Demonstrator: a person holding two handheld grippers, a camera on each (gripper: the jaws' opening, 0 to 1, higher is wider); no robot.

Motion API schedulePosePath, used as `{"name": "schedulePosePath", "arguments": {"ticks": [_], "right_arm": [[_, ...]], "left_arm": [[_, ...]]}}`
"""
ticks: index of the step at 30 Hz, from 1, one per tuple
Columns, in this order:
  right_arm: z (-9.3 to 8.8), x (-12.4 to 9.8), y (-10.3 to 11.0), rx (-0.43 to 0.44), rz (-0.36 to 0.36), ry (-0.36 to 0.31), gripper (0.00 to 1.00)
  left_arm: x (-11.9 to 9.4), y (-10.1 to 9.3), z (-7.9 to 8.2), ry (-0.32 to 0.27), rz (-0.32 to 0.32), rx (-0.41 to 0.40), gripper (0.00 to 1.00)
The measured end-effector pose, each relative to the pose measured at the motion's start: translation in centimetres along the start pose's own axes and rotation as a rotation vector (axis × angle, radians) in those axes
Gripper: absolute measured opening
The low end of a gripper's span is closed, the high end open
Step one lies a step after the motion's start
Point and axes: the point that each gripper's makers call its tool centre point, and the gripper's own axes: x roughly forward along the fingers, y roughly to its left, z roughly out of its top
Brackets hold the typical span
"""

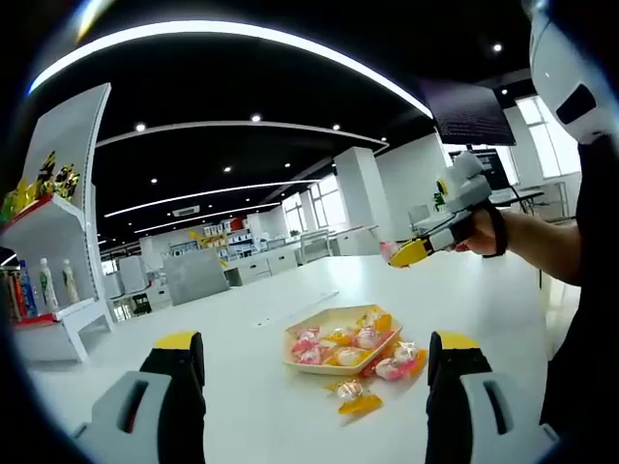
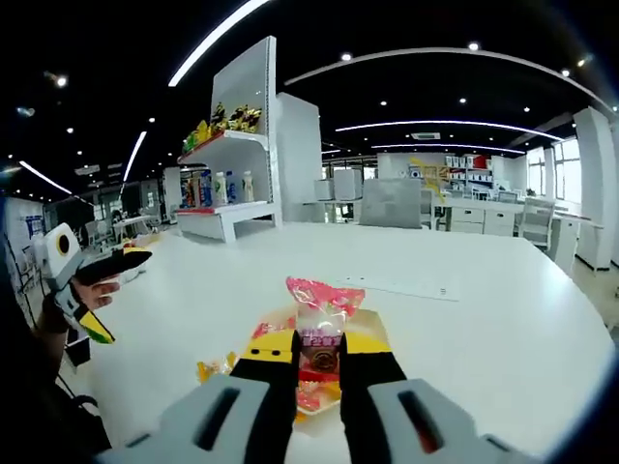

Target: Pick up the marshmallows scattered on the table and place them into the bowl on the table

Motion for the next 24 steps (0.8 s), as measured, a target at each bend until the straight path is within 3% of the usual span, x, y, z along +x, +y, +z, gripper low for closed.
{"name": "schedulePosePath", "arguments": {"ticks": [14,19,24], "right_arm": [[0.4,5.7,-1.5,-0.010,0.019,0.033,0.14],[-0.8,7.7,-1.1,0.025,0.050,0.068,0.14],[-3.0,10.2,-0.6,-0.014,0.069,0.127,0.14]], "left_arm": [[0.5,-0.4,-0.3,0.011,-0.013,-0.005,0.95],[0.8,-0.6,-0.6,0.022,-0.020,-0.005,0.95],[1.0,-0.6,-0.7,0.022,-0.020,-0.013,0.95]]}}
